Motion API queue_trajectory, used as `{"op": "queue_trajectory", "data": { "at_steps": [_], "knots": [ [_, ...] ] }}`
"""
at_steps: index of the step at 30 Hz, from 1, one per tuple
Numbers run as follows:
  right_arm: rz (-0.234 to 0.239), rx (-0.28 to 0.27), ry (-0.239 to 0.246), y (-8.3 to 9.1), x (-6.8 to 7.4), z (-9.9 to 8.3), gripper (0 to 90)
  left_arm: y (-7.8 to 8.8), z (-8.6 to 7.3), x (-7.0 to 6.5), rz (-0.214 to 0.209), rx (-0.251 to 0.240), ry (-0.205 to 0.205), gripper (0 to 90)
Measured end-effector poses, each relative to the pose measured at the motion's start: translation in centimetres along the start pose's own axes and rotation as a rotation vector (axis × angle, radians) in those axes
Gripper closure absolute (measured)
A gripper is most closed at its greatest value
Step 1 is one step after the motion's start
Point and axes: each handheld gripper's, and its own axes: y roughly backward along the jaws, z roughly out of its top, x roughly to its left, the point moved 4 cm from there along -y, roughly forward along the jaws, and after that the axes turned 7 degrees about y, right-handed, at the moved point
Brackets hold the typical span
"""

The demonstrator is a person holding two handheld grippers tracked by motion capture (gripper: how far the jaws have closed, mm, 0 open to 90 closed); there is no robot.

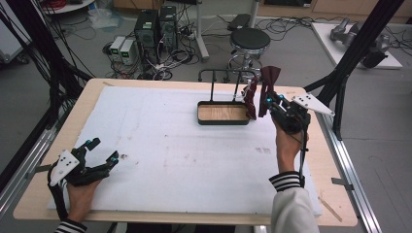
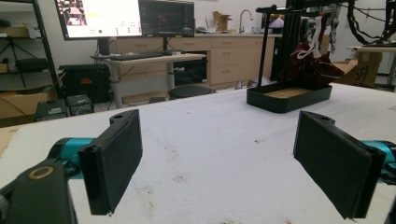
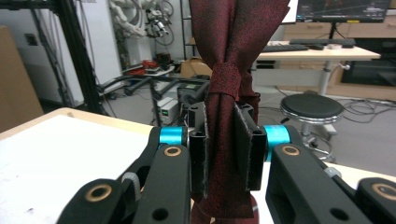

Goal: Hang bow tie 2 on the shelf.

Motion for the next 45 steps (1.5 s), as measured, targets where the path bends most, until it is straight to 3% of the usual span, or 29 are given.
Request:
{"op": "queue_trajectory", "data": {
  "at_steps": [17, 31, 39, 45],
  "knots": [
    [0.036, -0.024, 0.012, -2.7, 2.4, 1.7, 77.7, 0.0, 0.0, 0.0, 0.0, -0.001, 0.004, 16.1],
    [-0.007, -0.002, 0.047, -5.3, 3.0, 2.1, 77.7, 0.0, 0.0, 0.0, -0.001, -0.004, 0.007, 16.1],
    [-0.002, 0.007, 0.0, -6.3, 2.6, 1.5, 77.7, 0.0, 0.0, 0.1, -0.001, -0.001, 0.007, 16.1],
    [0.023, 0.009, -0.002, -7.4, 3.2, 1.5, 77.6, 0.0, 0.0, 0.1, -0.002, -0.002, 0.008, 16.1]
  ]
}}
